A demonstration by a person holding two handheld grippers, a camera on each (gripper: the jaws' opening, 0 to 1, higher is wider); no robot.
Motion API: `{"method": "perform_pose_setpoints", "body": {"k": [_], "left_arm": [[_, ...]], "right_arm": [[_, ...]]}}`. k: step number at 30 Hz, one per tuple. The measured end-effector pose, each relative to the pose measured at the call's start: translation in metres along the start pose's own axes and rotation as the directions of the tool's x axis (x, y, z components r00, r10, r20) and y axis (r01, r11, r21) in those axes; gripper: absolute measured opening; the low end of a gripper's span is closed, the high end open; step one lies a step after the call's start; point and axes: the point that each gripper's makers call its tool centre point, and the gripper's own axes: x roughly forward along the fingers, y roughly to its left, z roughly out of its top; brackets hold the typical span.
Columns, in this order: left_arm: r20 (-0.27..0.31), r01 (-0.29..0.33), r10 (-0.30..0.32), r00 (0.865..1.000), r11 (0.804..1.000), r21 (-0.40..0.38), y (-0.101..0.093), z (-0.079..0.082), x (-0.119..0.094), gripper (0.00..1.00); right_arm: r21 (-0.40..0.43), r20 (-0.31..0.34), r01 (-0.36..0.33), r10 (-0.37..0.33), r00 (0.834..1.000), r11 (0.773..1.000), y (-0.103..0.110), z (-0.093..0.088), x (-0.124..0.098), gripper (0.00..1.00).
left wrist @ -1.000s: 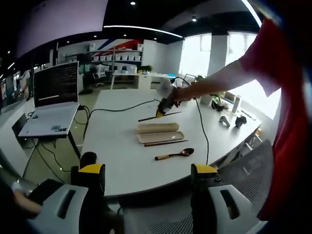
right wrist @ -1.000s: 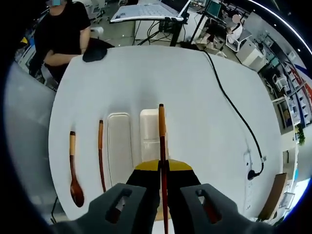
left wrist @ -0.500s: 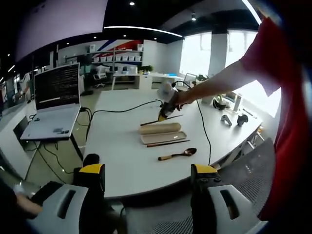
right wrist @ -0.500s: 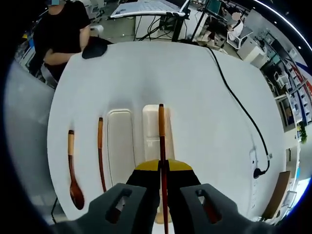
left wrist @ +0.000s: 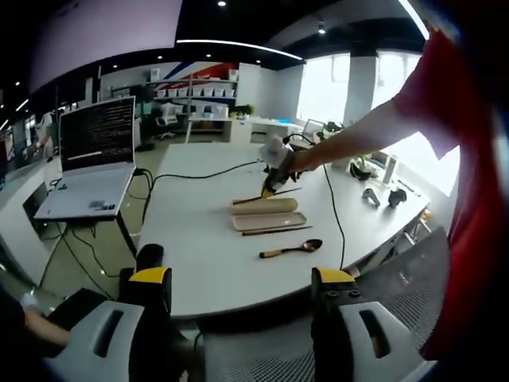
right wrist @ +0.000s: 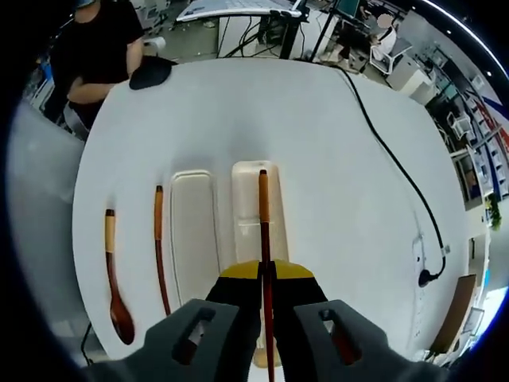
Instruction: Arrange the utensils inside the cutlery case until each visible utensil rests in its matching compartment.
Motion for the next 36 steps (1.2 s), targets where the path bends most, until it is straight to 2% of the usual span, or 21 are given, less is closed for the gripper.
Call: {"method": "perform_pose_setpoints", "body": {"k": [11, 17, 25, 36], "left_arm": [[-0.001, 0.006, -0.006, 1.0, 1.0, -0.004, -0.001, 0.001, 0.005, 0.74], [-0.005, 0.006, -0.006, 1.0, 1.0, -0.002, -0.001, 0.001, 0.006, 0.74], [0.013, -0.005, 0.005, 1.0, 1.0, 0.001, 0.001, 0.008, 0.004, 0.74], [0.006, -0.012, 0.012, 1.0, 1.0, -0.023, -0.001, 0.0, 0.0, 0.74]], "right_arm": [[-0.006, -0.004, 0.005, -0.005, 1.0, 1.0, -0.001, -0.001, 0.003, 0.0], [-0.016, 0.007, 0.036, -0.036, 0.999, 0.999, -0.005, -0.001, 0.008, 0.0], [-0.039, 0.006, 0.043, -0.043, 0.999, 0.998, -0.005, 0.0, 0.015, 0.0], [-0.044, -0.018, 0.066, -0.067, 0.998, 0.997, -0.007, -0.009, 0.022, 0.0]]}}
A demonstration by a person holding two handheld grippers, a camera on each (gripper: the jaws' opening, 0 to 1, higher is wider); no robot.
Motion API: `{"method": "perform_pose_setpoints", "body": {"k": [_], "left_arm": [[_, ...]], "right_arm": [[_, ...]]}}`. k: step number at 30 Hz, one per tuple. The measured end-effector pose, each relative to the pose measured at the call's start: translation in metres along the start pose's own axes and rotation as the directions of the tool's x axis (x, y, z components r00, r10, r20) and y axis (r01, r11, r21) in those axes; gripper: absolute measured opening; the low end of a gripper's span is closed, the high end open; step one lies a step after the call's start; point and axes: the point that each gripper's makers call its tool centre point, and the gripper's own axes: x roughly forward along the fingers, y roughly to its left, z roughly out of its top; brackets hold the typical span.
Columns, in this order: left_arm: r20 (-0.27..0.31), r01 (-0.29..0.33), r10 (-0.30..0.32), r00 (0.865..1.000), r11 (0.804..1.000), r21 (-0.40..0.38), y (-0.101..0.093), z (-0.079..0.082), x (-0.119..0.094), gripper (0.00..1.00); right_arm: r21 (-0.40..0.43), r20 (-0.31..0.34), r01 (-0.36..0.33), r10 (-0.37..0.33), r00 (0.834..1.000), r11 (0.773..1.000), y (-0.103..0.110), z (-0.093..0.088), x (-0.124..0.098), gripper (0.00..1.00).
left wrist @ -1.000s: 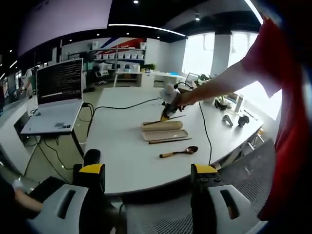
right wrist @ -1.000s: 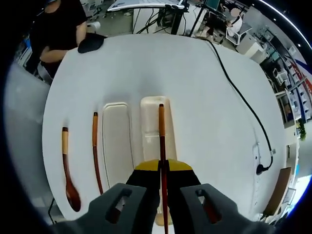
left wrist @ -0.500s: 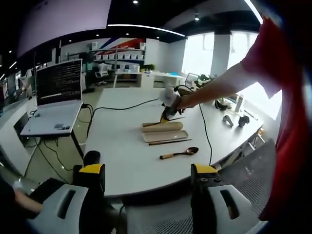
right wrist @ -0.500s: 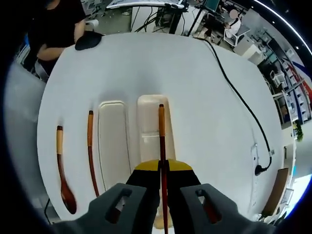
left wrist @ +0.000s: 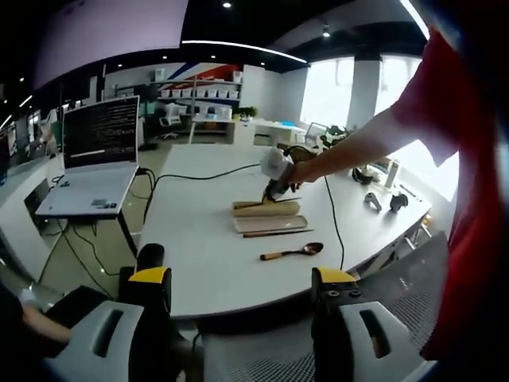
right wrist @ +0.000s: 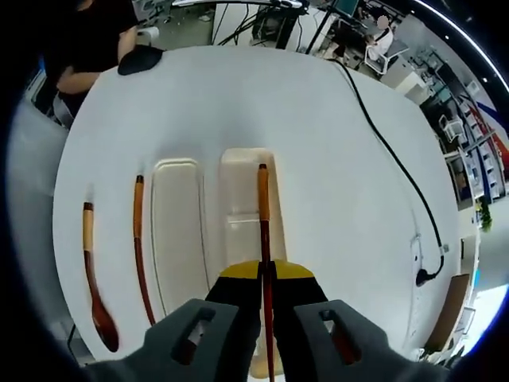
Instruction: Arrange the utensils inside the cutlery case until each visible utensil rests in its matching compartment.
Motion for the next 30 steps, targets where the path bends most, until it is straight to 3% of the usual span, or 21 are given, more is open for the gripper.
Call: {"method": "perform_pose_setpoints", "body": {"k": [30], "left_arm": [[-0.005, -0.003, 0.003, 1.0, 1.0, -0.021, -0.0048, -0.0023, 0.0038, 0.74]], "right_arm": [[-0.058, -0.04, 0.046, -0.048, 0.998, 0.997, -0.0027, -0.002, 0.0095, 0.01]]}}
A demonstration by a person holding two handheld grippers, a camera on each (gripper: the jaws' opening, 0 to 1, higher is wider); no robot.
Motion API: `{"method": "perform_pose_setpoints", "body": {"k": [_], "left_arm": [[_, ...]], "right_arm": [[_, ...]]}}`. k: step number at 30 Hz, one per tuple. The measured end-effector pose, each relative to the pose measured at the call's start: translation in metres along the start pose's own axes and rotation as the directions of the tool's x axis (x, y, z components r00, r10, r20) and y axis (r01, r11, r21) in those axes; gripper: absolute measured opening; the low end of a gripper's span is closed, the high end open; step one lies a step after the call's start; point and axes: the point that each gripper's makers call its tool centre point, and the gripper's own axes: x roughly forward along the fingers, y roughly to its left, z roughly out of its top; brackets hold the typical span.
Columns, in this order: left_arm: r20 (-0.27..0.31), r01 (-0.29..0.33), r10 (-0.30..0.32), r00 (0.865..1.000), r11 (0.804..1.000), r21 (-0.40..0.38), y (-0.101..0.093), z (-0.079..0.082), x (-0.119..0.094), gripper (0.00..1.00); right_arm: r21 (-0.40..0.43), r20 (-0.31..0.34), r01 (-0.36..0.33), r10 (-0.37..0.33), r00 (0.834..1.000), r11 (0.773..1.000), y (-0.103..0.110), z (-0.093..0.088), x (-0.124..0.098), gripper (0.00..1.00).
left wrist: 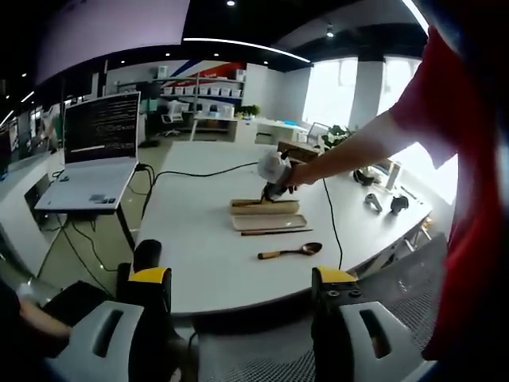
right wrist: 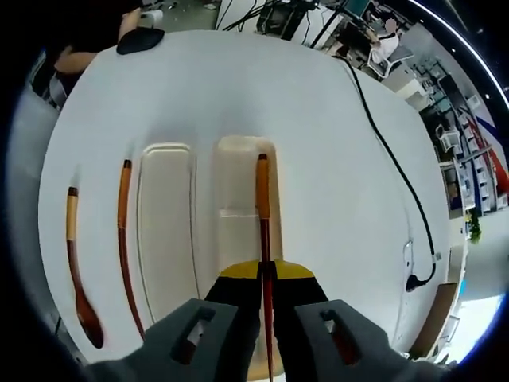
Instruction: Arrange the utensils inside the cutlery case until each visible utensil rests in its matching compartment.
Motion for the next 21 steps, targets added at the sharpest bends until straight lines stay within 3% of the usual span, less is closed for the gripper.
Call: {"method": "perform_pose_setpoints", "body": {"k": [14, 21], "left_arm": [[-0.016, 0.015, -0.015, 1.0, 1.0, 0.019, -0.0076, -0.0003, 0.0025, 0.74], [-0.012, 0.007, -0.006, 1.0, 1.0, 0.018, -0.0073, 0.0014, 0.0017, 0.74]], "right_arm": [[0.007, 0.003, 0.007, -0.007, 1.0, 1.0, 0.0003, -0.0027, 0.0039, 0.01], [0.049, 0.001, 0.022, -0.022, 1.0, 0.999, -0.0007, -0.0057, 0.005, 0.01]]}}
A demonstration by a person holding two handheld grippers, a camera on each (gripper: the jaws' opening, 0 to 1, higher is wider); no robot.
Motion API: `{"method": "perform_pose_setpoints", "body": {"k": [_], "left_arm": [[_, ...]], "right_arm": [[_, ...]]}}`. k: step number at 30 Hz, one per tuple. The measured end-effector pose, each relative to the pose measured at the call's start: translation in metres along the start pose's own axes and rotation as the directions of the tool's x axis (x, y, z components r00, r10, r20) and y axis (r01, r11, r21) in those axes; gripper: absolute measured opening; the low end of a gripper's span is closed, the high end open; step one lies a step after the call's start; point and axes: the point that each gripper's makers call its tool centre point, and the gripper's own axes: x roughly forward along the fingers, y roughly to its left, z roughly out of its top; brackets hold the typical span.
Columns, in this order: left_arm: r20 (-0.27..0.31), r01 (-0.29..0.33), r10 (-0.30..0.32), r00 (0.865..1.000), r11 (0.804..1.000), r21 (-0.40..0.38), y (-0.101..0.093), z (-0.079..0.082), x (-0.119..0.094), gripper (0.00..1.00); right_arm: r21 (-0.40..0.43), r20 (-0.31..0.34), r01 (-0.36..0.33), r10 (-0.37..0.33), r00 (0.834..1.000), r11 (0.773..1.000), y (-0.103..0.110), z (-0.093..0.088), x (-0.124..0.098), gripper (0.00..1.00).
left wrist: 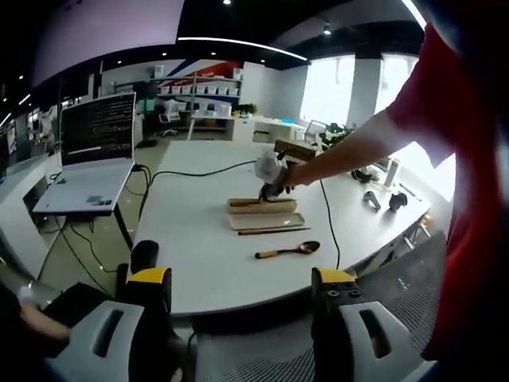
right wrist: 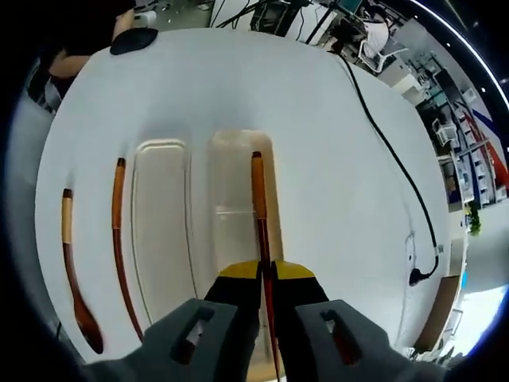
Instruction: Arrange the utensils inside the cutlery case until each visible utensil rests in its matching compartment.
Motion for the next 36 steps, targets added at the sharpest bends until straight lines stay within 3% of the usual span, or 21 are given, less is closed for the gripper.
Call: {"method": "perform_pose_setpoints", "body": {"k": [7, 28, 36], "left_arm": [[0.006, -0.002, 0.002, 1.0, 1.0, -0.009, -0.001, -0.001, -0.002, 0.74], [-0.003, -0.019, 0.019, 1.0, 1.0, -0.009, 0.001, -0.004, -0.003, 0.73], [-0.004, -0.019, 0.019, 1.0, 1.0, -0.009, 0.001, -0.004, -0.002, 0.73]], "right_arm": [[0.04, 0.009, -0.009, 0.009, 1.0, 0.999, 0.006, -0.001, -0.004, 0.03], [0.007, 0.024, 0.019, -0.019, 1.0, 1.0, 0.002, 0.007, 0.004, 0.02], [0.04, 0.034, 0.021, -0.023, 0.999, 0.999, 0.006, 0.008, -0.003, 0.02]]}}
